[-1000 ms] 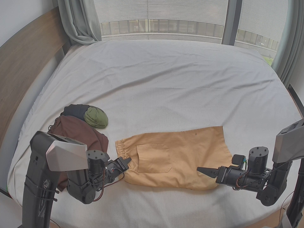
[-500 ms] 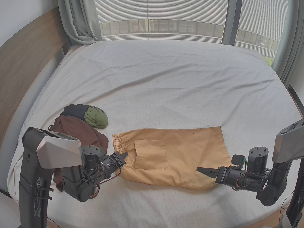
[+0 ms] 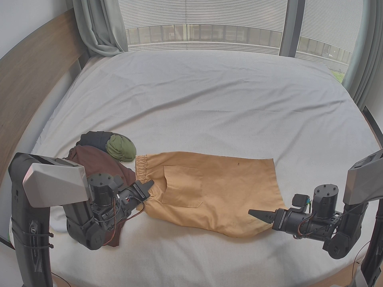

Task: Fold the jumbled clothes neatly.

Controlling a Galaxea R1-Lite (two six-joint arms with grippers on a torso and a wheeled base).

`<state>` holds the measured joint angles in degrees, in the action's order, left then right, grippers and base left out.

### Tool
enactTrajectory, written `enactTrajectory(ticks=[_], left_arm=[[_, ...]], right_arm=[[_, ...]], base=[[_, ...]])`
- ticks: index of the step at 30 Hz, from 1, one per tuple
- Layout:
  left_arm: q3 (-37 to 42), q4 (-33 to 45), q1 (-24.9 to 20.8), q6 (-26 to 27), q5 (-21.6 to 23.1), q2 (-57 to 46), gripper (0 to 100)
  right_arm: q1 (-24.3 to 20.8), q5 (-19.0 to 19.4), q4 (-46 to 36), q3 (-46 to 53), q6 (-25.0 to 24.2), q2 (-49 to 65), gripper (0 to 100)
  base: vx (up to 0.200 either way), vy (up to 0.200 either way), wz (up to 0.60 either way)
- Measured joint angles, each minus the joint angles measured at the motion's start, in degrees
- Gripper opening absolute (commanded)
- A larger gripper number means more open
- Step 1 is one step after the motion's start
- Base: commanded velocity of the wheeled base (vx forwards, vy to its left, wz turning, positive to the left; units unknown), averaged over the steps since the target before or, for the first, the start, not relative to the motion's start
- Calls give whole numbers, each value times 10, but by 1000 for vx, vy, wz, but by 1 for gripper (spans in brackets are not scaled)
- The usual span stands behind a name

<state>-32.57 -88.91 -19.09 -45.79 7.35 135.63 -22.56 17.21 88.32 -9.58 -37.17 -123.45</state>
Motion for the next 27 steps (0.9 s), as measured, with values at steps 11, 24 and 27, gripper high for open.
enactTrajectory(ticks=[11,24,27], left_arm=[[37,1,27,20,2,-30,0],[96,2,75,80,35,-54,0],[102,3,90,91,35,-55,0]], right_arm=[[-1,0,0,-2,0,0,100],[-4,0,0,-3,-1,-4,100],[-4,0,0,-3,-1,-6,100]], base=[[0,0,0],[0,0,0],[0,0,0]])
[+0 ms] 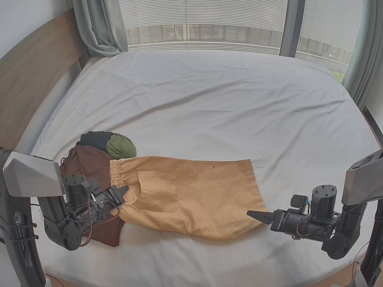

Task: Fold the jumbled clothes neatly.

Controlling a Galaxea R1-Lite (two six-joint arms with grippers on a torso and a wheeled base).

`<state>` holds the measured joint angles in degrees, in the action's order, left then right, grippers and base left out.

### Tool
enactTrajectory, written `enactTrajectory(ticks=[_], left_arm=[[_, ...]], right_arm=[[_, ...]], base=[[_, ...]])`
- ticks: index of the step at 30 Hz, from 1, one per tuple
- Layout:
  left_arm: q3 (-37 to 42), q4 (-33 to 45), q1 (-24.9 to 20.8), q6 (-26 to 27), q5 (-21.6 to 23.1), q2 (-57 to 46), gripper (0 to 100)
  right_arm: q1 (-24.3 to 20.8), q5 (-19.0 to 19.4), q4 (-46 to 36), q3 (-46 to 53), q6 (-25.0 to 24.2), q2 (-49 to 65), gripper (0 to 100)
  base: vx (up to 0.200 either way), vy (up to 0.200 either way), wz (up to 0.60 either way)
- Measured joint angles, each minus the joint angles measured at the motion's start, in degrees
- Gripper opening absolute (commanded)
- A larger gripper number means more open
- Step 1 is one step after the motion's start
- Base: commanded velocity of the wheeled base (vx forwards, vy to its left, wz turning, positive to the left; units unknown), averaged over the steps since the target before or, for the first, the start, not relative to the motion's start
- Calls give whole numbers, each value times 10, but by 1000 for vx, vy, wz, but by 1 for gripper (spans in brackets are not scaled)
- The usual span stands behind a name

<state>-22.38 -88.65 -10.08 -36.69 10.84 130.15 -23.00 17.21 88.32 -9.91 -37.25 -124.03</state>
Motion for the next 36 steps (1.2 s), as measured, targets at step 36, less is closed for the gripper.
enactTrajectory(ticks=[36], left_arm=[[-65,271,-23,22,17,-110,0]], right_arm=[[-2,0,0,-7,0,-22,100]], base=[[0,0,0]])
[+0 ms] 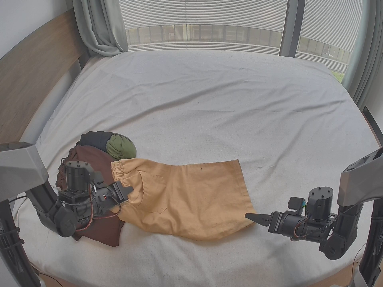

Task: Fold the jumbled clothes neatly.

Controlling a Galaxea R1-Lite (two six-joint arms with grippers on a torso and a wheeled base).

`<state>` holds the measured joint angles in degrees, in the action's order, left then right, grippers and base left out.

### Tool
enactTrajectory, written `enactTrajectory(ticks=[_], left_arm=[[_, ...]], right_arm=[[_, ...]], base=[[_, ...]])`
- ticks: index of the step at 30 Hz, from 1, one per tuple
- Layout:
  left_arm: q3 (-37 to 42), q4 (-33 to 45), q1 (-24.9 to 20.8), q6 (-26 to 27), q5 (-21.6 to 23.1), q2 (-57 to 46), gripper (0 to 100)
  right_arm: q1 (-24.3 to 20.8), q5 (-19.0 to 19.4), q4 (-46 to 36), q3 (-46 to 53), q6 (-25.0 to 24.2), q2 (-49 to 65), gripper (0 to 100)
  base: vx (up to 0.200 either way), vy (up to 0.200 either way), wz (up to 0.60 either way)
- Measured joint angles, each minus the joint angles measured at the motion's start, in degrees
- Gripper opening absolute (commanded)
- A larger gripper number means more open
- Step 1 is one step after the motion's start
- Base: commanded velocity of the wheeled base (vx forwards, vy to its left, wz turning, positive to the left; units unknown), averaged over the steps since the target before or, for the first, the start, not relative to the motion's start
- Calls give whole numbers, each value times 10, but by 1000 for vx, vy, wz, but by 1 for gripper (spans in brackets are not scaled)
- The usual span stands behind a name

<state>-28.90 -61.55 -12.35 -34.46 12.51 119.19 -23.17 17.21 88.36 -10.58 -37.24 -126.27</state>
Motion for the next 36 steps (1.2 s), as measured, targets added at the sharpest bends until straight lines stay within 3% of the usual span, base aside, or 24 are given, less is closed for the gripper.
enactTrajectory(ticks=[12,36], left_arm=[[-119,93,-89,-11,-35,-39,0],[-242,97,-198,-50,-64,64,0]], right_arm=[[1,0,0,-2,0,0,100],[14,-1,0,-21,-1,6,100]], base=[[0,0,0],[0,0,0]])
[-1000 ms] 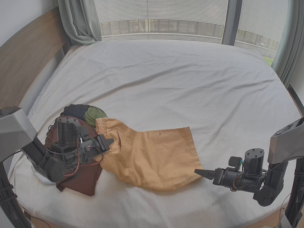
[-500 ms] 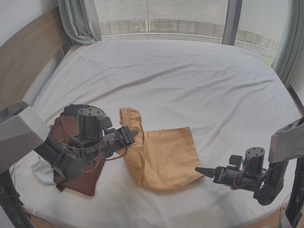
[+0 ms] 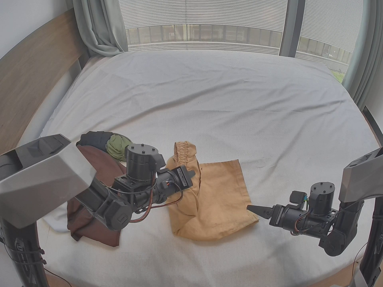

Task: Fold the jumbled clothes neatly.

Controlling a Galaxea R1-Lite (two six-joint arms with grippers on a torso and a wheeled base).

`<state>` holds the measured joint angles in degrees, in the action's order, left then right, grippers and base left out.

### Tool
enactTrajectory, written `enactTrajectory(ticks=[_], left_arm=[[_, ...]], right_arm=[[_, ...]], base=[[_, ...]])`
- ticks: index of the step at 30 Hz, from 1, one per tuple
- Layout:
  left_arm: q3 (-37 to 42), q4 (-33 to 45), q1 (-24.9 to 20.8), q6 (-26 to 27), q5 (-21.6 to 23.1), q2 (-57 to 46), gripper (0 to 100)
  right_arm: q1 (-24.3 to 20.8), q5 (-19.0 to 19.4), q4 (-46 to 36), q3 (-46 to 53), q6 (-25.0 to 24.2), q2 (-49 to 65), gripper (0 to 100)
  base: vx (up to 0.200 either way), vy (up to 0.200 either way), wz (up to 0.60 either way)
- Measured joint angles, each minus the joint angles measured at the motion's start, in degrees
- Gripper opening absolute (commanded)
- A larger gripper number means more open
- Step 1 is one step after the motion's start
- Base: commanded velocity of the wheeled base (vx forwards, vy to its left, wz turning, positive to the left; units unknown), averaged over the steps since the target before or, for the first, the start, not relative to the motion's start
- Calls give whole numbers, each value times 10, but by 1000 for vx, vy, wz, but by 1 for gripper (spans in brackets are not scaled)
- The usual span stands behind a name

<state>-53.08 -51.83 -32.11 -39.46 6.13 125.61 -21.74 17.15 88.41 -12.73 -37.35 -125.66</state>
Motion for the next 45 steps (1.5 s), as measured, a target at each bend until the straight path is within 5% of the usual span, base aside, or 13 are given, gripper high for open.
enactTrajectory(ticks=[18,45], left_arm=[[-106,26,-49,-37,-1,76,0],[-137,26,-67,-38,-1,116,0]], right_arm=[[18,0,0,-10,-3,15,100],[21,1,0,-12,-2,20,100]], base=[[0,0,0],[0,0,0]])
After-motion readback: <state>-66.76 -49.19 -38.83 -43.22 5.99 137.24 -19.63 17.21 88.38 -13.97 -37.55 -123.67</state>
